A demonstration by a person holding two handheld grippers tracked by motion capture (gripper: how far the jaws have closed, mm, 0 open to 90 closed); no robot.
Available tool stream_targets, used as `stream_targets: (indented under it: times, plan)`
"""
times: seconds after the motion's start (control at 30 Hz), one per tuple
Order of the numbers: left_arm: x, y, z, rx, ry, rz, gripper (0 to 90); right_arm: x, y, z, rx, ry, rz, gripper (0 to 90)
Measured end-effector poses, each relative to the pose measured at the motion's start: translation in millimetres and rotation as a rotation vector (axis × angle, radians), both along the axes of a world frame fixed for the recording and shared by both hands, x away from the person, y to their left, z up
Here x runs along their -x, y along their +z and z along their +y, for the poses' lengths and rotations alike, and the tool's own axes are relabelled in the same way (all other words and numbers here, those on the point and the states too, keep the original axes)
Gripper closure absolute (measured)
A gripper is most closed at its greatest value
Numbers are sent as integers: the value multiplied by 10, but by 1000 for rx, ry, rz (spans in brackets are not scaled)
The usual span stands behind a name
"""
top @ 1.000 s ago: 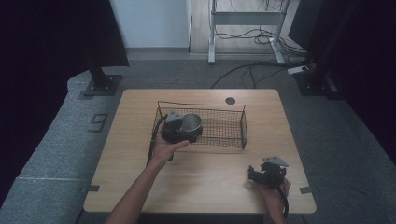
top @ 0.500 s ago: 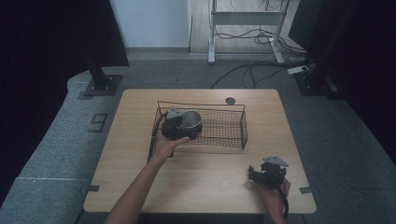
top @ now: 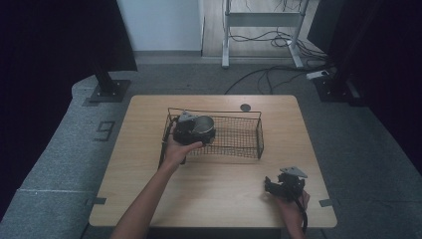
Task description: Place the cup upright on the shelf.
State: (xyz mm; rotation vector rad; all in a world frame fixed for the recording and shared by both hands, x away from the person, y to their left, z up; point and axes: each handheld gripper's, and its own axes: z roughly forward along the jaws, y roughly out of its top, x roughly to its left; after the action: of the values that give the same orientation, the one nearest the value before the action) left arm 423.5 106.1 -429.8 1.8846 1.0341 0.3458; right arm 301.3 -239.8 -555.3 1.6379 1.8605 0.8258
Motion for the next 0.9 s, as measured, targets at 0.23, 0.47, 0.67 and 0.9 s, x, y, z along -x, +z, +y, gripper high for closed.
stream_targets:
  times: [0.23,0.47,0.67,0.9]
  plan:
    - [-80,-60,28,-7,21,15,179,0,0,-1,-1,0,0,114]
    - [-140,-118,27,-17,32,24,179,0,0,-1,-1,0,0,114]
    - [-171,-171,13,-24,44,32,179,0,0,-1,-1,0,0,114]
    - [-195,-168,27,-16,53,24,179,0,0,-1,-1,1,0,114]
